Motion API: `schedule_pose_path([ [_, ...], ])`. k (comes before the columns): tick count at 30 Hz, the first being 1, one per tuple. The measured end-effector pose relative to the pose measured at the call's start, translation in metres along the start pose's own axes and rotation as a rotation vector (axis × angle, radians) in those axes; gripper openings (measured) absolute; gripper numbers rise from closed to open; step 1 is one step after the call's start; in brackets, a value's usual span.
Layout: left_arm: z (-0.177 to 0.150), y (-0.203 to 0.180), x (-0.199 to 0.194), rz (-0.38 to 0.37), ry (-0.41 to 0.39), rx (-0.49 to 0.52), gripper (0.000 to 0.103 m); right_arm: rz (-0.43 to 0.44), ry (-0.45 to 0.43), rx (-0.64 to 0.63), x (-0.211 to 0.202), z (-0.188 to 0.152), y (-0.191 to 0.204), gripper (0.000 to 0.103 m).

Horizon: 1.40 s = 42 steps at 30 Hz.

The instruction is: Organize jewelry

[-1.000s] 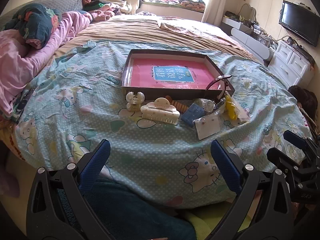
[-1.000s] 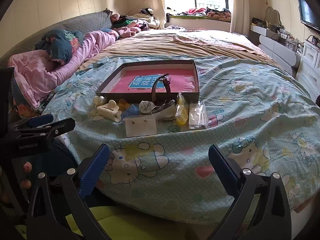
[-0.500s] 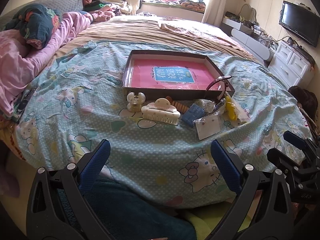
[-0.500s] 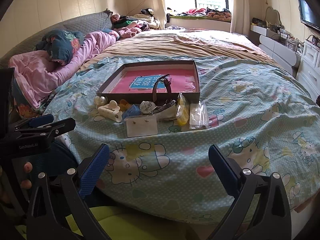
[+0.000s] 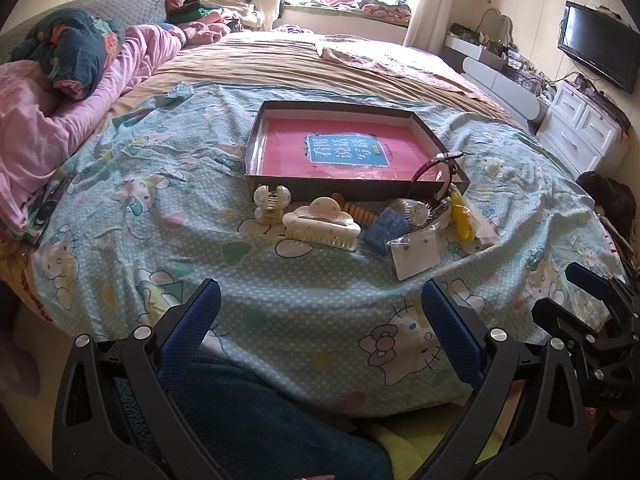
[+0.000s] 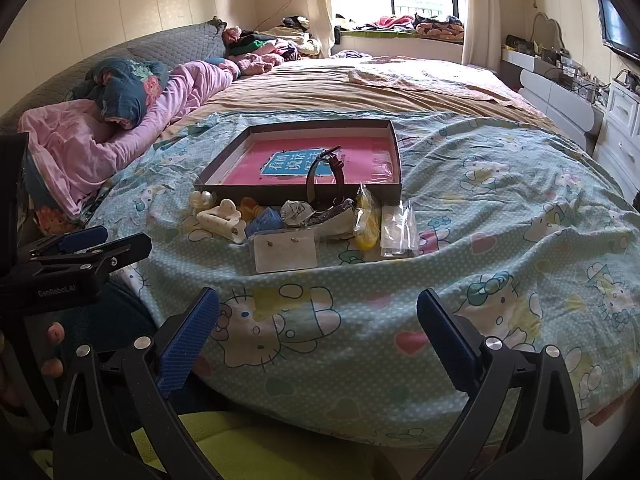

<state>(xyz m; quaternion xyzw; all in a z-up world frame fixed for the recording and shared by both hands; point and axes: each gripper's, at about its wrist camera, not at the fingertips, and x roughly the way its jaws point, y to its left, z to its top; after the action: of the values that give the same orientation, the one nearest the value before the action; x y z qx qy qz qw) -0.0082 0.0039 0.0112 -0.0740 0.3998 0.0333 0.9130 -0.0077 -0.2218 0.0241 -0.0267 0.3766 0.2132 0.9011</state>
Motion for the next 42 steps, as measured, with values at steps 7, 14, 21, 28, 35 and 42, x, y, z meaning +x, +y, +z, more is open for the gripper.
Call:
schedule_pose_path([
  [7,0.000,0.000,0.000,0.000,0.000,0.001,0.094,0.001,-0.002,-0.001,0.000,0.000,0.001,0.099],
  [14,0.000,0.000,0.000,0.002,0.000,-0.001,0.094,0.006,-0.002,-0.003,0.001,0.001,0.001,0.099],
  [21,0.003,0.003,-0.001,0.009,-0.001,-0.003,0.094,0.024,-0.006,-0.017,0.003,0.006,0.005,0.099],
  [28,0.016,0.015,0.010,0.036,0.006,-0.030,0.094,0.023,-0.003,-0.015,0.014,0.016,0.001,0.099],
  [35,0.026,0.028,0.023,0.046,0.013,-0.057,0.094,0.013,-0.008,0.005,0.028,0.029,-0.011,0.099],
  [42,0.035,0.031,0.043,0.053,0.037,-0.059,0.094,-0.006,0.000,0.025,0.046,0.040,-0.023,0.099],
])
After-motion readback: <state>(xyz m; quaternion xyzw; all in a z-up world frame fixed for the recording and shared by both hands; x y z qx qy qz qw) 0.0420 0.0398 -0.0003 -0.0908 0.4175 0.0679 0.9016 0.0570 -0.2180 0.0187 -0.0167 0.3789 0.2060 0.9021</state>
